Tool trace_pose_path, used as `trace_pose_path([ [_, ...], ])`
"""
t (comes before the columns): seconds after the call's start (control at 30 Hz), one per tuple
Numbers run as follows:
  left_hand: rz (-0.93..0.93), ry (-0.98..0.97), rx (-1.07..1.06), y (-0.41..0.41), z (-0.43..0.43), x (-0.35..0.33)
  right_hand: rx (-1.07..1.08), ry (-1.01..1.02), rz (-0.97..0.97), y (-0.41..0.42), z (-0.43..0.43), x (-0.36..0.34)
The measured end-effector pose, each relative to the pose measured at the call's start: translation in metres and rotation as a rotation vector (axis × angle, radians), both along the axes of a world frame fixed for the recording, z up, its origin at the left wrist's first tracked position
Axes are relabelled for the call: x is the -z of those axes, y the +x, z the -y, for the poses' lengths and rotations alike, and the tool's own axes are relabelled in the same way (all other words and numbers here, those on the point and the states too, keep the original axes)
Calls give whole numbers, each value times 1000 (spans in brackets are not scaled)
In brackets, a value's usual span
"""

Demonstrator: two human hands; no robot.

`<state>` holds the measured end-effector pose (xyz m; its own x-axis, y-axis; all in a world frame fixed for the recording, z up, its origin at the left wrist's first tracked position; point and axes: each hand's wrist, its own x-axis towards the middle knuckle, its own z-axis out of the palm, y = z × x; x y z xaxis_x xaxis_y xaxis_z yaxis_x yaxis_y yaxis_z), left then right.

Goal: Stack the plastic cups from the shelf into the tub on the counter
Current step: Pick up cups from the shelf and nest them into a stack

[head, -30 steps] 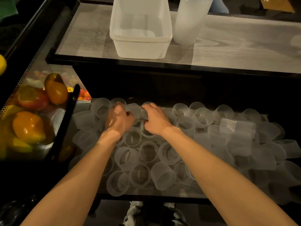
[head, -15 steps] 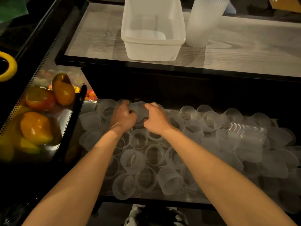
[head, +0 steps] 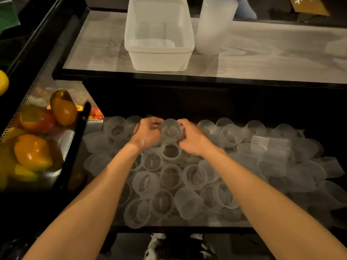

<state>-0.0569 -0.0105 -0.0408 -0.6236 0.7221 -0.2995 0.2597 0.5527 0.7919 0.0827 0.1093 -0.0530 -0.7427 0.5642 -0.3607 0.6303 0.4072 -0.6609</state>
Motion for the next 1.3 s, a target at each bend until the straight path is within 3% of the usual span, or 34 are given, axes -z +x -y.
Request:
trace_pose_path([
  [0.17, 2, -18, 122, 10, 10, 17, -8, -45, 80, 20, 5, 8],
  [0.47, -25, -24, 30, 12, 13, 25, -16, -38, 100, 15, 14, 19],
  [0.7, -43, -77, 78, 16, 7, 25, 24, 21, 144, 13, 16, 22],
  [0.93, -41, -294, 45, 19, 2, 36, -113, 61, 329, 18, 17, 15],
  [1.1, -116, -190, 1, 36, -10, 32, 57, 165, 186, 32, 4, 2],
  [1.3, -152, -149, 200, 74, -55, 14, 274, 314, 173, 76, -23, -16],
])
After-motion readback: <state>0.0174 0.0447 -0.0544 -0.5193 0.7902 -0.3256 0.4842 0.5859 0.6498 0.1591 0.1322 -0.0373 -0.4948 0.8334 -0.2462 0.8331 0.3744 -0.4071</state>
